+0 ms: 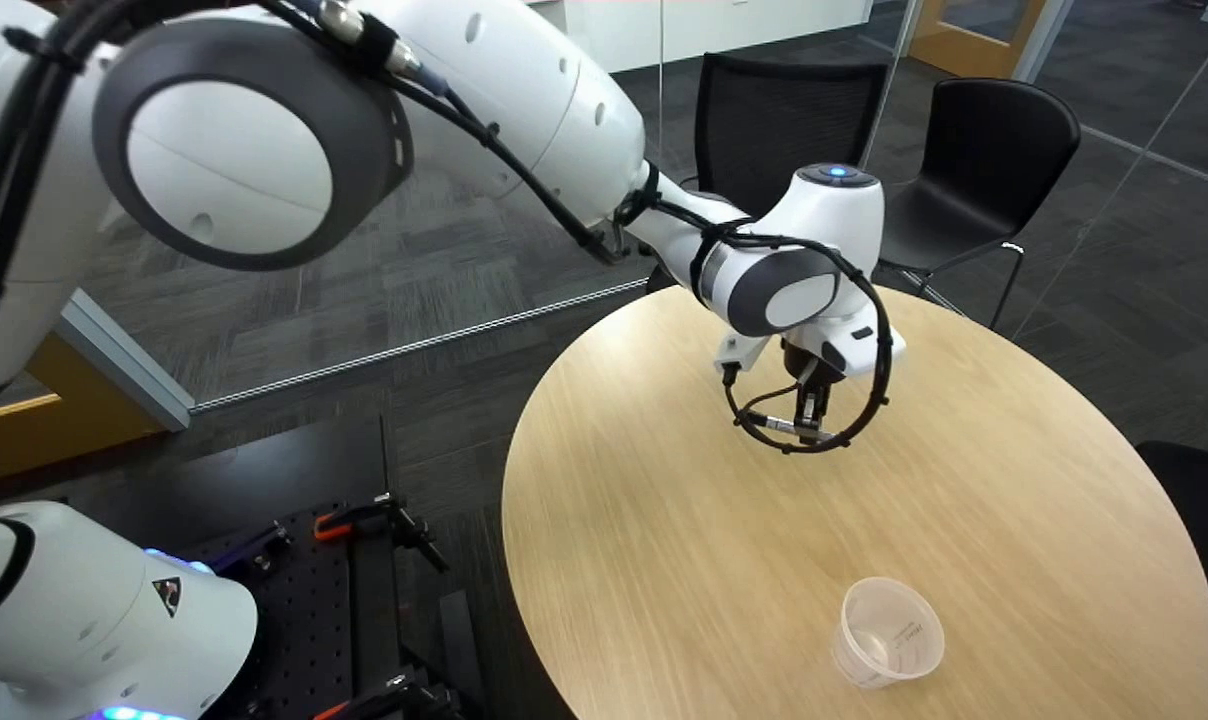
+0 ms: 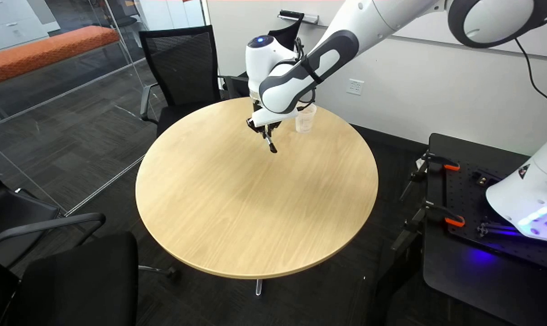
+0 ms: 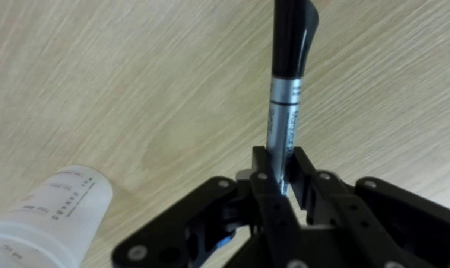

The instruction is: Put the marker in the cup

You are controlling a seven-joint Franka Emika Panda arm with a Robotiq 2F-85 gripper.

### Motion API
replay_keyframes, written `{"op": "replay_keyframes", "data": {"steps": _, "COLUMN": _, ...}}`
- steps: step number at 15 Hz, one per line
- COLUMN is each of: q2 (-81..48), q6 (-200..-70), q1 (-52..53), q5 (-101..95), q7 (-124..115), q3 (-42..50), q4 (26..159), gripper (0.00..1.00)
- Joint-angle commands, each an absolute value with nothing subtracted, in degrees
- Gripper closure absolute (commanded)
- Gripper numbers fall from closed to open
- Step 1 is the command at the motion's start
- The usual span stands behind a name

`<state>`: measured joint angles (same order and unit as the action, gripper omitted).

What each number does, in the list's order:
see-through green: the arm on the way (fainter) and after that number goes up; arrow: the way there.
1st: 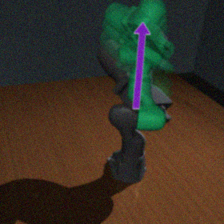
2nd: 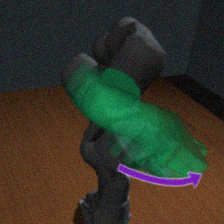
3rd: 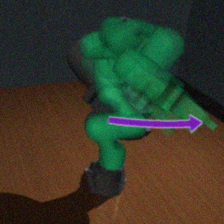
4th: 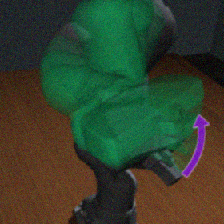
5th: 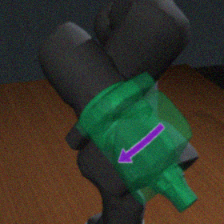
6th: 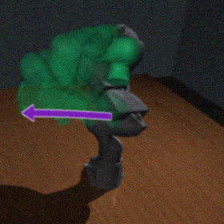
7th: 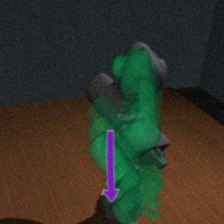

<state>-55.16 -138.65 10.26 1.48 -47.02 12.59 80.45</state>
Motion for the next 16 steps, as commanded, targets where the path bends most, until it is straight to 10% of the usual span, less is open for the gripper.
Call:
{"op": "replay_keyframes", "data": {"steps": 1, "q2": -48.41, "q6": -138.37, "q1": 15.25, "q5": -3.41, "q7": -55.73, "q3": 17.70, "q4": 88.90, "gripper": 0.95}}
{"op": "replay_keyframes", "data": {"steps": 16, "q2": -45.96, "q6": -122.12, "q1": 24.60, "q5": -33.41, "q7": -107.37, "q3": 30.85, "q4": 91.61, "gripper": 0.95}}
